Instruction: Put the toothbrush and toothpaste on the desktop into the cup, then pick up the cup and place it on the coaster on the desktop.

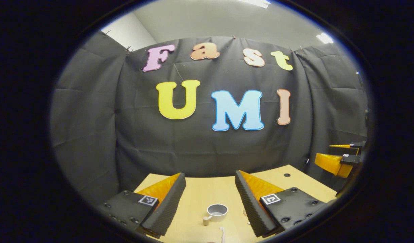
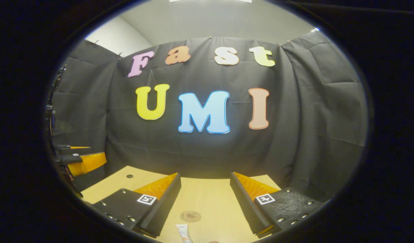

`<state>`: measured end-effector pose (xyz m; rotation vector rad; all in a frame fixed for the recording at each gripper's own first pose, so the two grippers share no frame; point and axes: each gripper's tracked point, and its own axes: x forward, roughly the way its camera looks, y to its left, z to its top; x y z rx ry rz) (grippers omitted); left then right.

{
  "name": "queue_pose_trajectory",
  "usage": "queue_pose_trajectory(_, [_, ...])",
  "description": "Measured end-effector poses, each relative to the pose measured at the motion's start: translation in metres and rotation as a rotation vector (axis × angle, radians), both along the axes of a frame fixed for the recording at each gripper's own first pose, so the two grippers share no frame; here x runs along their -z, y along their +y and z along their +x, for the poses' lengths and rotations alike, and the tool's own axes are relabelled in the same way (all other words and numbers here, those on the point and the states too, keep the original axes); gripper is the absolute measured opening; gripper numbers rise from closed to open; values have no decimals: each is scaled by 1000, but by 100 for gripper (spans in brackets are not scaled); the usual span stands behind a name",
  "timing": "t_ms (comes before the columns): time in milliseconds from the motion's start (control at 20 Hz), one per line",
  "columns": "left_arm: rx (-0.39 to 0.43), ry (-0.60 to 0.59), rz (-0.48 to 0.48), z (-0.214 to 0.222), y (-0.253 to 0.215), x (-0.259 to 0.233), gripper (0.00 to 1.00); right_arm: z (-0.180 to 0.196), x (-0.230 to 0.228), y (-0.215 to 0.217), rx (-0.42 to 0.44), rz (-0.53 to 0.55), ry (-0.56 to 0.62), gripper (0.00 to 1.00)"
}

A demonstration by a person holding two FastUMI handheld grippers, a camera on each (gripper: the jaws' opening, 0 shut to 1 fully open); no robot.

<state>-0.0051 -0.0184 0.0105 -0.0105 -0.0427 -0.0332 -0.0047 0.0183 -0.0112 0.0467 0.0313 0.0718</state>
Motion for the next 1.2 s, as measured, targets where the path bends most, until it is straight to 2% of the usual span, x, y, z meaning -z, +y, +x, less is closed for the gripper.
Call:
queue_pose_trajectory(50, [23, -8, -24, -3, -6, -2, 95, 0, 0, -1, 1, 12, 0, 91])
queue_pose_trajectory(350, [-22, 80, -63, 9, 2, 28, 95, 1, 21, 3, -22, -14, 59, 91])
queue_pose_trajectory(400, [-29, 118, -60, 12, 4, 40, 100, 3, 28, 4, -22, -10, 79, 91])
queue_pose_trajectory(450, [-27, 152, -51, 12, 2, 51, 91, 5, 38, 8, -29, 0, 121, 91])
queue_pose_trajectory(500, [-14, 189, -43, 15, 0, 64, 95, 7, 49, 12, -33, 6, 160, 91])
queue_pose_trajectory(600, [9, 253, -48, 18, -9, 86, 95, 10, 76, 22, -56, 4, 259, 91])
queue_pose_trajectory(650, [30, 320, -60, 21, -15, 111, 95, 8, 96, 29, -70, 3, 323, 91])
queue_pose_trajectory(800, [51, 417, -61, 28, -17, 154, 96, 3, 129, 41, -101, 8, 427, 91])
queue_pose_trajectory(850, [57, 468, -66, 31, -18, 177, 96, 0, 150, 47, -110, 0, 493, 91])
queue_pose_trajectory(1200, [101, 707, -57, 33, -27, 266, 96, -12, 226, 62, -148, -53, 748, 92])
